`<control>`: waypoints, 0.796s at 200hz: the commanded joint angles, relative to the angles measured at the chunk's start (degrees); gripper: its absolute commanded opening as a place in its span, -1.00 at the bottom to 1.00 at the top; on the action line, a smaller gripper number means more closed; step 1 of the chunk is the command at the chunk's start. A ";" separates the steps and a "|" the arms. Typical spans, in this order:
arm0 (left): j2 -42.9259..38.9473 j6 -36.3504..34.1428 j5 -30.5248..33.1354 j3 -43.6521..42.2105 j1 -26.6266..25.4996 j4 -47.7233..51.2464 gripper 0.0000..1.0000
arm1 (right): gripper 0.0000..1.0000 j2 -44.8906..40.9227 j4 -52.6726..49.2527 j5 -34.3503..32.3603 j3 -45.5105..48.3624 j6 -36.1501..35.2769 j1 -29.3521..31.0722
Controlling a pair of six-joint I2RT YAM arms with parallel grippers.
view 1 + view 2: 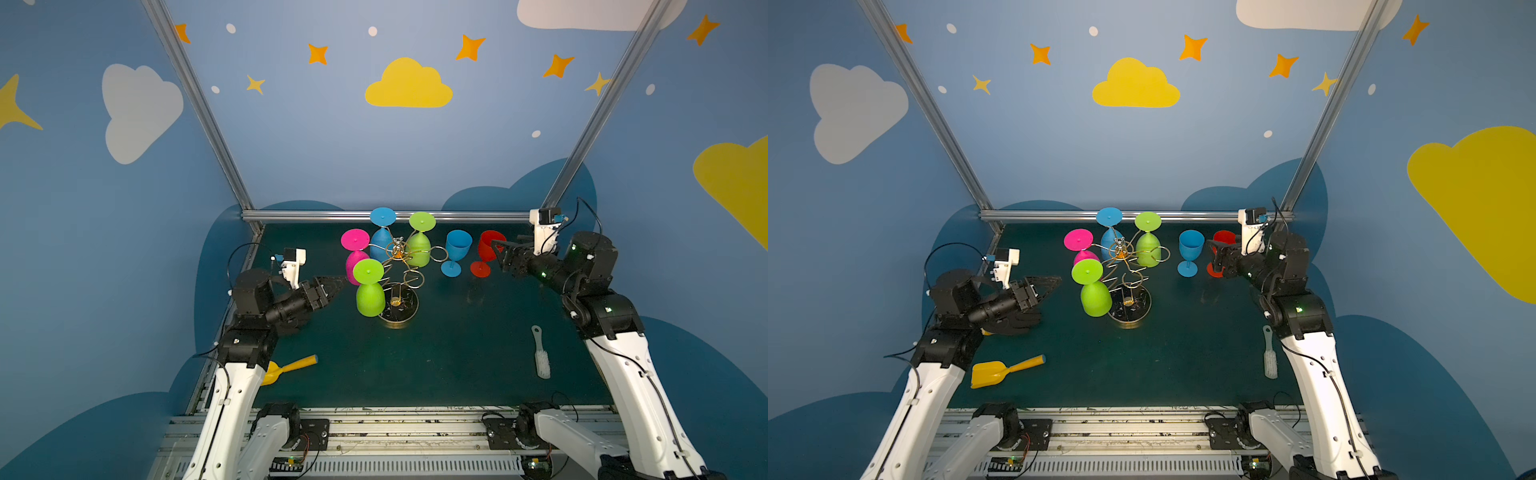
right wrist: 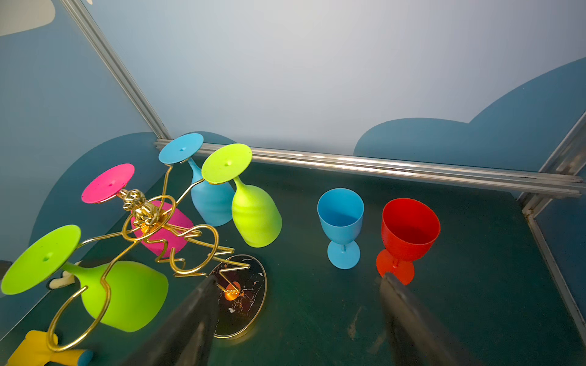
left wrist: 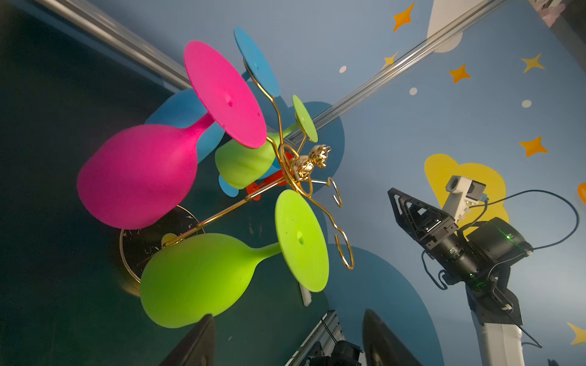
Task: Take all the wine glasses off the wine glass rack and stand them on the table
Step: 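Reach the left gripper to the lime-green glass foot nearest the robot and close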
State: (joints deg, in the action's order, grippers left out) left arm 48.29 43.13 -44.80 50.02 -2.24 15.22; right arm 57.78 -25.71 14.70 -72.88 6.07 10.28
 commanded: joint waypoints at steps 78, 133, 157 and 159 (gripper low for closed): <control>5.12 2.77 4.44 0.45 -8.21 -7.88 0.39 | 0.58 -6.18 -1.55 0.95 0.91 0.05 0.40; 6.09 3.13 7.30 -0.62 -9.28 -11.52 0.30 | 0.58 -5.22 -1.00 1.91 0.91 0.36 0.35; 7.06 3.48 7.22 -0.10 -9.27 -12.58 0.16 | 0.58 -4.87 -0.94 1.78 0.99 0.40 0.40; 7.14 3.37 7.19 -0.03 -9.27 -12.59 0.15 | 0.58 -4.80 -0.88 1.75 1.12 0.38 0.41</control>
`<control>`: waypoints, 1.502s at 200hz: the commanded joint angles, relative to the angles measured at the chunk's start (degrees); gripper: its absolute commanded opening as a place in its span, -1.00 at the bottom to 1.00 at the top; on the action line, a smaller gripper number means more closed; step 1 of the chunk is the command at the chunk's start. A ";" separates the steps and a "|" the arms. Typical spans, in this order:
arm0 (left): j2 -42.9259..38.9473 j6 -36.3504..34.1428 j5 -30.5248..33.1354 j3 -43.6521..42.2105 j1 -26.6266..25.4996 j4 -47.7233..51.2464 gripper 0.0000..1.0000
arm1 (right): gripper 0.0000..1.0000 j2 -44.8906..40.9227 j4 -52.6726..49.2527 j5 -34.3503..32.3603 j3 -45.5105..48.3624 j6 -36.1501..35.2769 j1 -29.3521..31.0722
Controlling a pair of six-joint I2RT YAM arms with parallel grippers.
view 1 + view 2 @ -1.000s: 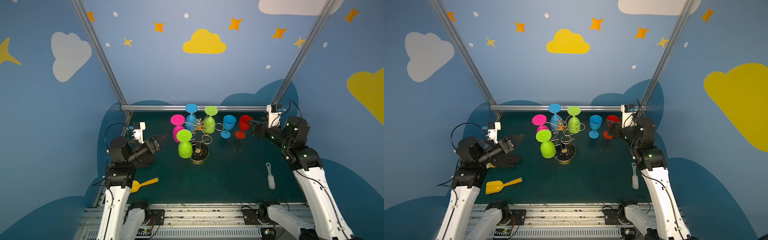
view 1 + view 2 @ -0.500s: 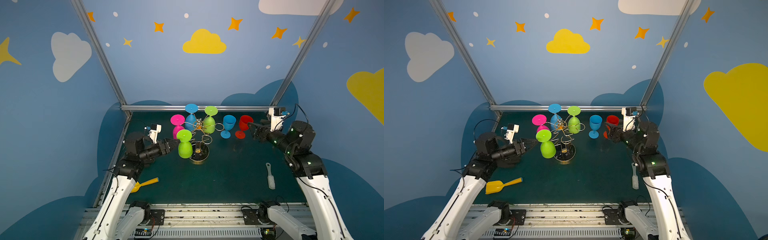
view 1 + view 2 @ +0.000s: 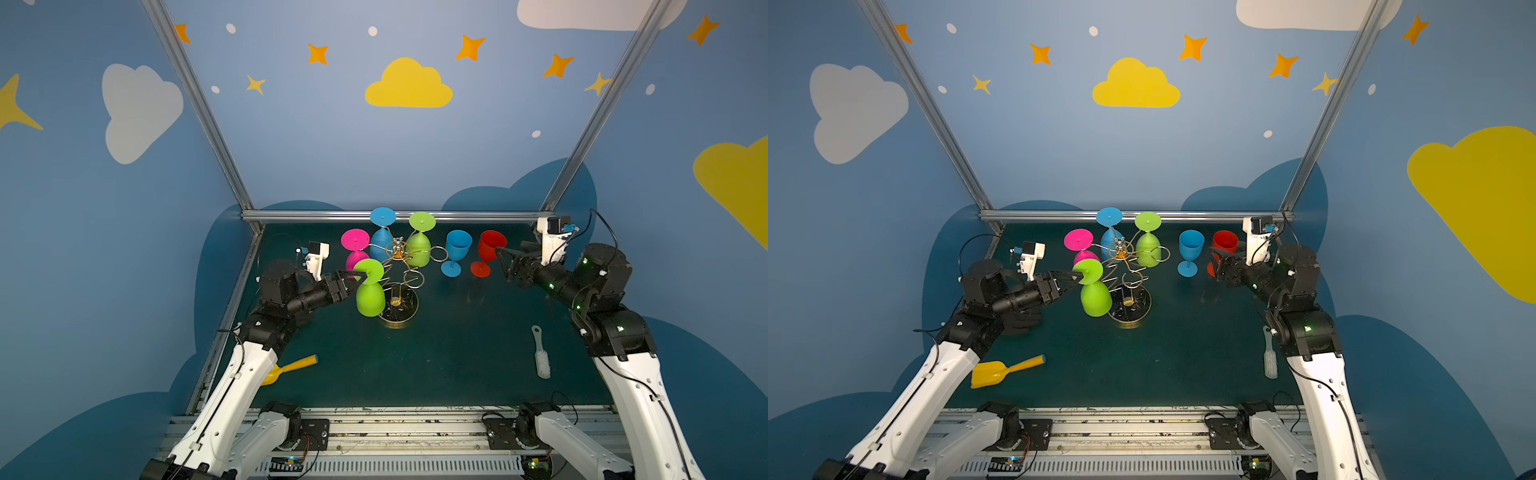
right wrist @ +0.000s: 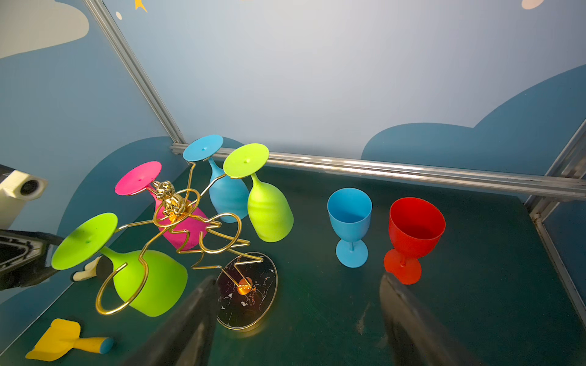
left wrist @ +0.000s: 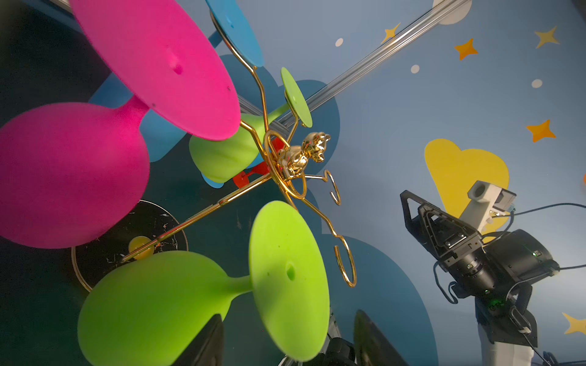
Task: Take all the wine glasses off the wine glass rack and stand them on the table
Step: 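Reach the left gripper to the lime-green glass foot nearest the robot and close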
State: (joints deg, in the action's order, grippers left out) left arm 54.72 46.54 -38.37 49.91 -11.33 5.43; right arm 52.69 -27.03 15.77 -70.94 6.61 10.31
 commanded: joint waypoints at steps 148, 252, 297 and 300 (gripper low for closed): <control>0.08 -0.32 2.86 3.18 -0.14 1.42 -0.63 | 0.57 1.89 0.93 1.01 -1.34 0.66 0.34; -2.77 4.22 3.52 2.99 -0.18 0.23 -0.89 | 0.58 1.11 0.48 1.02 -1.46 0.84 0.37; -2.69 8.39 2.78 2.41 -0.17 -3.02 -0.94 | 0.58 0.75 0.14 0.84 -1.34 0.77 0.37; -2.69 8.65 2.73 2.39 -0.18 -3.25 -0.94 | 0.58 0.71 0.13 0.84 -1.38 0.84 0.33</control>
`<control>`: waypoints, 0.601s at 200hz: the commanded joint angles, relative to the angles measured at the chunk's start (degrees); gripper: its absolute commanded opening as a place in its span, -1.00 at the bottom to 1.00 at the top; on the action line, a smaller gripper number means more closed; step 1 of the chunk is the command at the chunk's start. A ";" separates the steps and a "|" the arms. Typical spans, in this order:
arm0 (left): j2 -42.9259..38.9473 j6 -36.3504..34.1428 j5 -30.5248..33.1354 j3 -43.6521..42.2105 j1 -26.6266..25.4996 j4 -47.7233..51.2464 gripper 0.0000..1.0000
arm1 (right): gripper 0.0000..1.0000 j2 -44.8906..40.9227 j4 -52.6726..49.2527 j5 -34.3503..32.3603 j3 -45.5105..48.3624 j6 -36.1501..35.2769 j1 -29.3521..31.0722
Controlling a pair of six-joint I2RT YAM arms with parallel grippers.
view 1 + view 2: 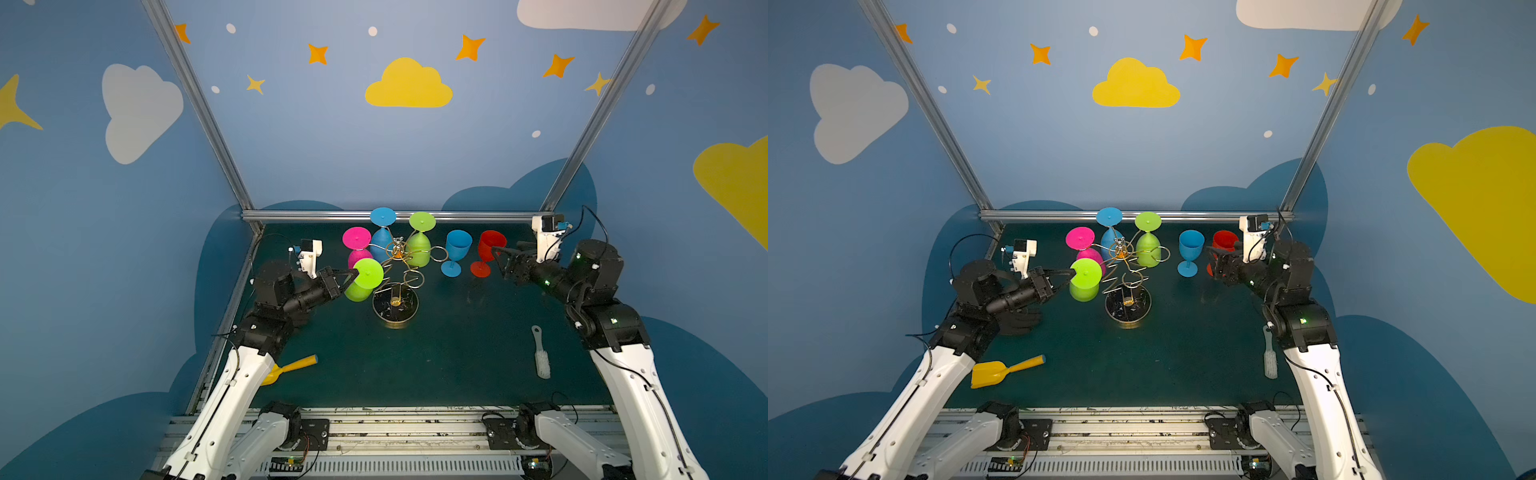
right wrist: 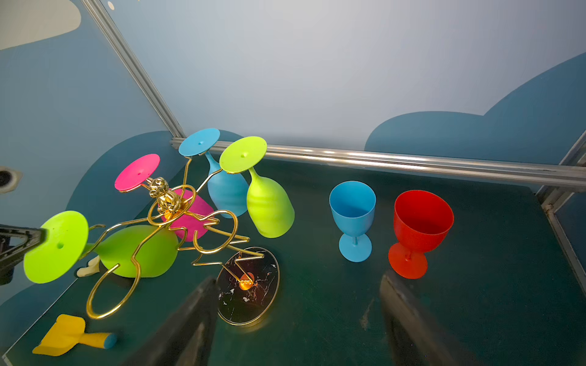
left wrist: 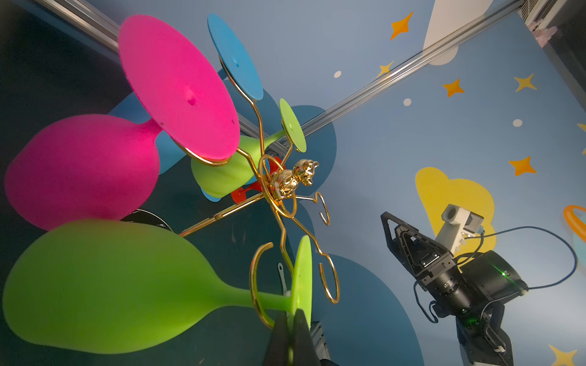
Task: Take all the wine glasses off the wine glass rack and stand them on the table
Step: 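Reach the left gripper to the lime-green glass foot nearest the robot and close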
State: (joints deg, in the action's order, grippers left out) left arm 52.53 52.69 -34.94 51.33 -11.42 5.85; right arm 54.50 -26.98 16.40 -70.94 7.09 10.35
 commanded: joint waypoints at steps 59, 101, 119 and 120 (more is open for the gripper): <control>-1.31 6.57 -0.55 1.47 0.00 -4.11 -0.94 | 0.58 -1.68 -0.29 0.02 -1.45 0.09 0.30; -0.90 6.95 0.63 2.98 -0.01 -1.77 -0.94 | 0.58 -1.96 -0.61 0.10 -1.74 0.00 0.27; -0.36 7.23 0.64 3.16 -0.02 -2.17 -0.94 | 0.58 -1.93 -0.87 -0.13 -2.10 -0.32 0.33; -0.30 7.29 0.65 3.16 -0.01 -2.25 -0.94 | 0.58 -1.89 -0.92 -0.14 -2.14 -0.32 0.31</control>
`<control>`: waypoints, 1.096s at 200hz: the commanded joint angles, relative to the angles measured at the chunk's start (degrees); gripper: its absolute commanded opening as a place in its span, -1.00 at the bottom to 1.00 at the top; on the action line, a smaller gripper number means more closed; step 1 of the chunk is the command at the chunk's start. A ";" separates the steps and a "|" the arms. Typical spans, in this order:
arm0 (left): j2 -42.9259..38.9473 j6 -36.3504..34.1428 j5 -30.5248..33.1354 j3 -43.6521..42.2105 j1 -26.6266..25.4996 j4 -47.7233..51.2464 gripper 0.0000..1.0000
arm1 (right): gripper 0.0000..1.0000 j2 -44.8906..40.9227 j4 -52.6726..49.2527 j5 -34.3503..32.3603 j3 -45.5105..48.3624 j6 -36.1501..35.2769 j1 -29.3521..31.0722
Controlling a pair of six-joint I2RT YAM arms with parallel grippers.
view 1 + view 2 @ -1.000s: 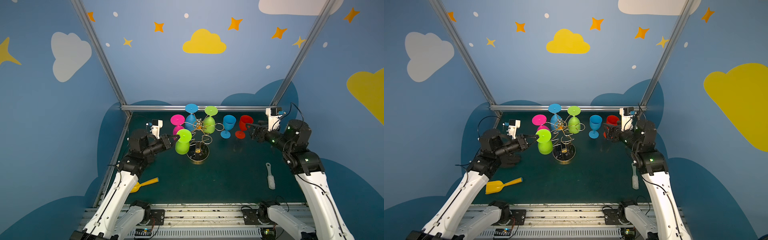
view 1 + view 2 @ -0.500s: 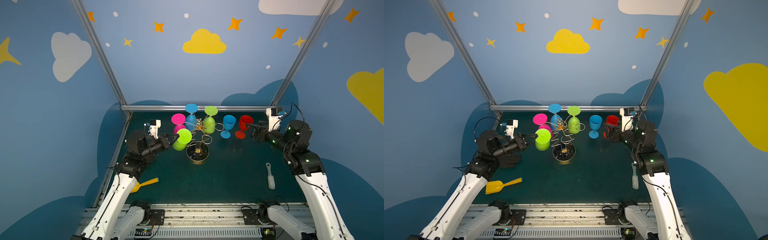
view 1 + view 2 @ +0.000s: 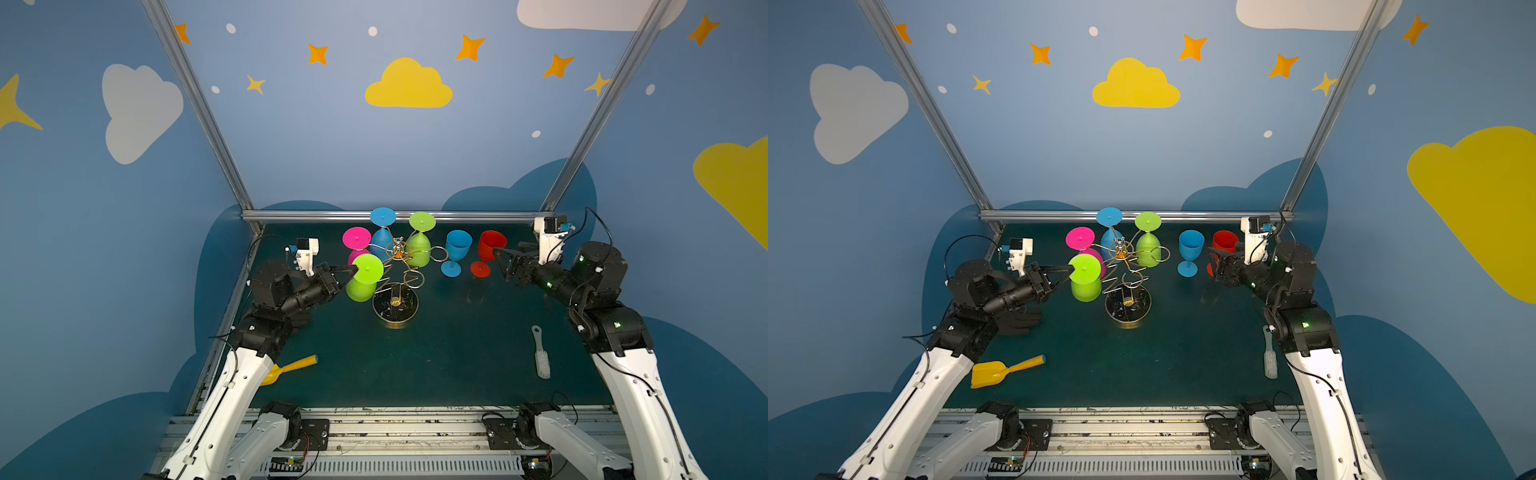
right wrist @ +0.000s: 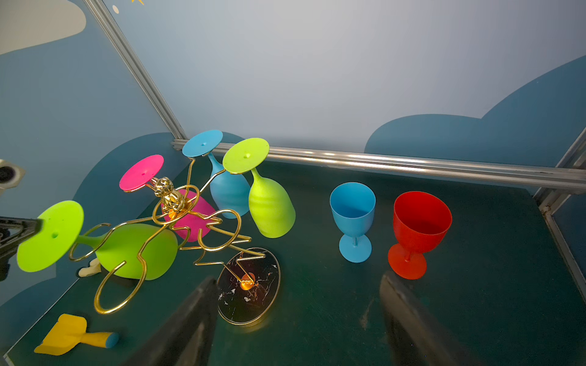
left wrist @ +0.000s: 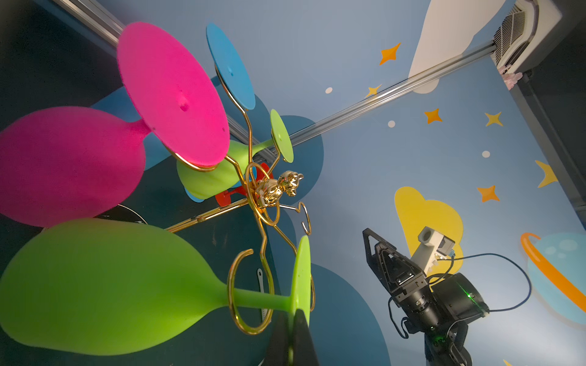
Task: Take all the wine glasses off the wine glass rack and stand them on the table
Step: 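Reach the left gripper to the lime-green glass foot nearest the robot and close, then pull the lime-green glass off the rack arm with the left gripper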
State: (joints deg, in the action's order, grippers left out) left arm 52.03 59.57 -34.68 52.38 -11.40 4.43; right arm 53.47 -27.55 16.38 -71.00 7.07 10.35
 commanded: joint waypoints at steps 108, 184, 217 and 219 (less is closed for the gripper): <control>8.23 -3.60 -1.84 8.04 -0.10 1.80 -0.94 | 0.59 -0.61 0.22 0.32 -3.04 -0.44 0.29; 9.74 -4.94 1.01 9.58 -0.70 3.77 -0.94 | 0.59 -0.39 0.29 0.31 -3.28 -0.26 0.29; 9.63 -6.40 4.23 11.27 -1.76 6.16 -0.94 | 0.59 -0.39 0.35 0.31 -3.33 -0.25 0.29; 9.66 -6.53 4.48 11.43 -1.84 6.44 -0.94 | 0.60 -0.39 0.38 0.32 -3.41 -0.29 0.24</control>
State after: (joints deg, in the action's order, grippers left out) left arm 61.82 55.55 -33.63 61.17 -12.51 9.76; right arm 53.43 -27.86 16.40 -72.84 7.03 10.35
